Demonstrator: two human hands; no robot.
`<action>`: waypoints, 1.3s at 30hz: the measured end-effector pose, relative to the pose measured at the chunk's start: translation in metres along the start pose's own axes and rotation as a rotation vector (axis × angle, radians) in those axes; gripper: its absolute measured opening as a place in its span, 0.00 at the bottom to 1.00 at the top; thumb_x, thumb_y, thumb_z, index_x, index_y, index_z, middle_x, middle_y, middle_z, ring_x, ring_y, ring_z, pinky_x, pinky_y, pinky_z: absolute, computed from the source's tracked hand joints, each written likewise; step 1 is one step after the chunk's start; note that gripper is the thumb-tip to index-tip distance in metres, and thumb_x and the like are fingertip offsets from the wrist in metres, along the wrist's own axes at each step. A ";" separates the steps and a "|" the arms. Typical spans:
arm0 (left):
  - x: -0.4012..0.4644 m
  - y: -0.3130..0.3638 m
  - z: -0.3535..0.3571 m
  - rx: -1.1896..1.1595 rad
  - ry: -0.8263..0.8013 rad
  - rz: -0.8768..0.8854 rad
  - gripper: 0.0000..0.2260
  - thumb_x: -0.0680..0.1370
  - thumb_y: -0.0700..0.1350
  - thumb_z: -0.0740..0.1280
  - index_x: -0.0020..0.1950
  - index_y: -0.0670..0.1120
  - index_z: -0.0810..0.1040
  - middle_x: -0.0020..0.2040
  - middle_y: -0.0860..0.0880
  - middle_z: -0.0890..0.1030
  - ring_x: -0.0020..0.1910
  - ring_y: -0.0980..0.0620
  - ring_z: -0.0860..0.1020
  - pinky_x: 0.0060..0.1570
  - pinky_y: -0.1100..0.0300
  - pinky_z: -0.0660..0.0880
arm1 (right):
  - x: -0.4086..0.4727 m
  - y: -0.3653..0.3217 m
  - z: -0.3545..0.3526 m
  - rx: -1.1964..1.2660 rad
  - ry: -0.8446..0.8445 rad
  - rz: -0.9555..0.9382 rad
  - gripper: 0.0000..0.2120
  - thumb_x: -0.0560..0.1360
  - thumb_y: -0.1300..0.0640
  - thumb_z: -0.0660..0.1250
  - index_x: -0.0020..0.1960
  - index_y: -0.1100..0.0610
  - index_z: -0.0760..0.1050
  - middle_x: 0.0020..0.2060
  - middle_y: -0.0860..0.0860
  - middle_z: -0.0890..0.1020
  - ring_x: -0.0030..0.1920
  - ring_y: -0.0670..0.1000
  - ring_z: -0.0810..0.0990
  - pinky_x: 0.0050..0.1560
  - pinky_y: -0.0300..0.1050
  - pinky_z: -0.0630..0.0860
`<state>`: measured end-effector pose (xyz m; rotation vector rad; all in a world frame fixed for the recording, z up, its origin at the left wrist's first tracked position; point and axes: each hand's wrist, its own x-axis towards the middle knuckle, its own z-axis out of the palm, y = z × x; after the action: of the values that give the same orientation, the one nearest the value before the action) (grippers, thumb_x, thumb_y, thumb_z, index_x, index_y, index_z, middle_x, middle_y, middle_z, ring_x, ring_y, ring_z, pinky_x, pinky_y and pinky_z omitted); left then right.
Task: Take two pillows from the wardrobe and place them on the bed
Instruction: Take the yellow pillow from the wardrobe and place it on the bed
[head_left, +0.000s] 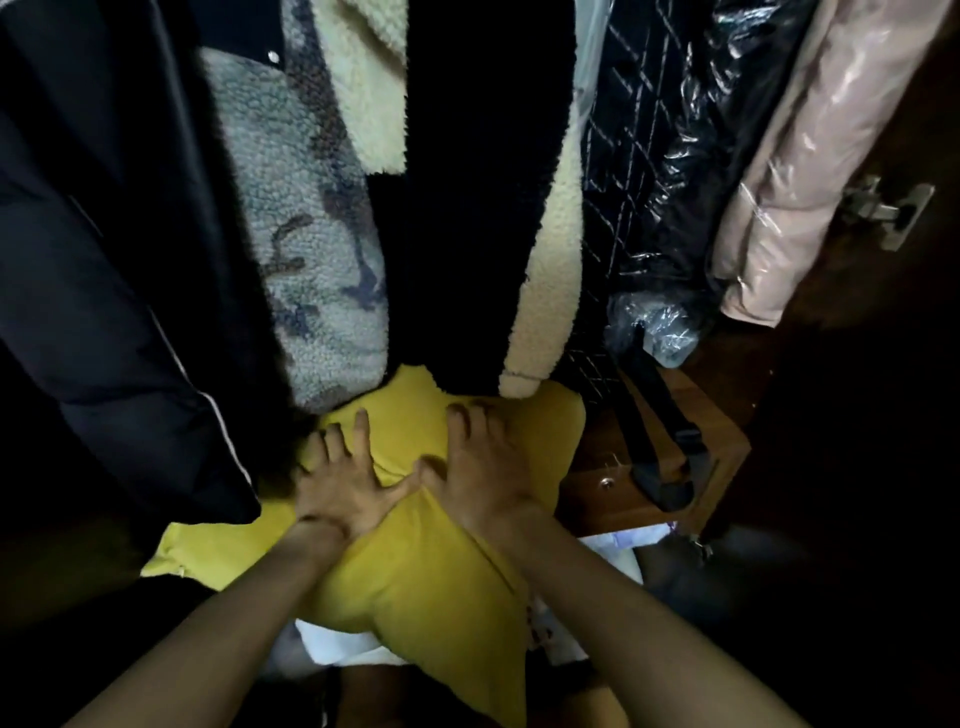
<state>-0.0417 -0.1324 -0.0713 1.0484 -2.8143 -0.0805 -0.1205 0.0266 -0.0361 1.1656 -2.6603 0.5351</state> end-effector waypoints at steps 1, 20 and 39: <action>0.001 -0.001 0.004 0.007 0.025 0.016 0.54 0.62 0.83 0.39 0.80 0.50 0.41 0.76 0.42 0.58 0.74 0.39 0.56 0.63 0.39 0.66 | 0.010 0.006 0.010 -0.051 -0.044 -0.001 0.36 0.77 0.36 0.60 0.75 0.57 0.57 0.73 0.58 0.62 0.73 0.60 0.58 0.71 0.59 0.59; -0.018 -0.003 0.002 0.206 0.100 0.035 0.33 0.74 0.73 0.43 0.73 0.57 0.58 0.66 0.42 0.73 0.62 0.39 0.71 0.58 0.42 0.67 | 0.017 0.024 0.037 -0.311 0.000 -0.088 0.31 0.73 0.28 0.61 0.54 0.57 0.76 0.36 0.56 0.84 0.35 0.55 0.82 0.33 0.46 0.74; -0.259 0.010 -0.078 0.142 0.183 -0.361 0.32 0.73 0.74 0.52 0.68 0.55 0.64 0.57 0.44 0.75 0.56 0.40 0.74 0.52 0.46 0.70 | -0.103 -0.012 -0.047 -0.119 -0.005 -0.680 0.38 0.75 0.26 0.49 0.69 0.54 0.69 0.52 0.59 0.84 0.54 0.60 0.82 0.52 0.53 0.71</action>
<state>0.1568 0.0443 -0.0218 1.5015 -2.4701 0.1724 -0.0411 0.1068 -0.0222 1.8856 -2.0575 0.2418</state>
